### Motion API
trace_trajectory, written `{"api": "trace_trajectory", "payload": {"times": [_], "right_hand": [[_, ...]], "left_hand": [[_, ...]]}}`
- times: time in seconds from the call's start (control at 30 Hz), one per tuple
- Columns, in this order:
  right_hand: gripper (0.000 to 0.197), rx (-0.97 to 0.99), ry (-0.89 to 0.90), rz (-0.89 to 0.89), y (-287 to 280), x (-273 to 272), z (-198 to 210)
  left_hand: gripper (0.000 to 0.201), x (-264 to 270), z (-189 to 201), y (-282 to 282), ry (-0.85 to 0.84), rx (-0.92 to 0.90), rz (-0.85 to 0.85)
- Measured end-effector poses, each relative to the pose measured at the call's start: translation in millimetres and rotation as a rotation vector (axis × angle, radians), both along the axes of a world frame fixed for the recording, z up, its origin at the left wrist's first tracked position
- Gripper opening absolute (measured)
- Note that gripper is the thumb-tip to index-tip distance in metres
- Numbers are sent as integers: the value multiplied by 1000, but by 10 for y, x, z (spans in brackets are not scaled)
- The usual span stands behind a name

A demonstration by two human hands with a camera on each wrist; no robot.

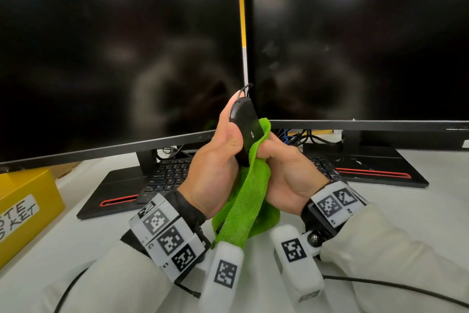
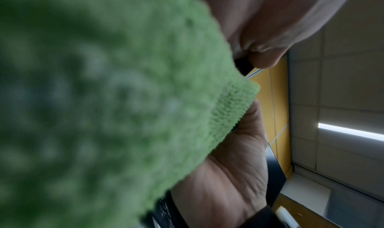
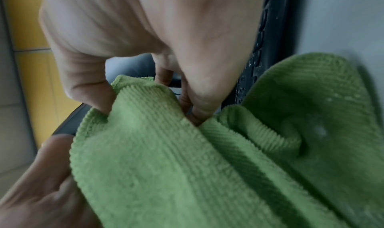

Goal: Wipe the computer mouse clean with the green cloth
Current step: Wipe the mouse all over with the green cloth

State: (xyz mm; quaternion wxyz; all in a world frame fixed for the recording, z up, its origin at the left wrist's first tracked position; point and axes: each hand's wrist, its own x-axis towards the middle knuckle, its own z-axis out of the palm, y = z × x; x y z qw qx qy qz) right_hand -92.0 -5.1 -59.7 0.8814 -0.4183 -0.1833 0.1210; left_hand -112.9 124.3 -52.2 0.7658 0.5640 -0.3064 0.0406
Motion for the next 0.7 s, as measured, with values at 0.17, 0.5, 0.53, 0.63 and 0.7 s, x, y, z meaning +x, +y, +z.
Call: {"api": "trace_trajectory", "payload": {"times": [0.17,0.5,0.53,0.63,0.7], "right_hand": [[85,29,2,5,35,20,-33],[56,-37,-75,-87,32,-9,-40],[50,-49,-81,-129,32,-8,-40],[46,-46,-96,-253,7,40,-59],[43,-63,-99,-263,-26,55,-61]], "left_hand": [[60,1,-11,-20,20,-47,11],[66,5,0,-17,128,-119,-10],[66,4,3,-12,129,-122,-11],[65,-5,-12,-7,115,-106,-15],[63,7,-17,0,103,-88,3]]}}
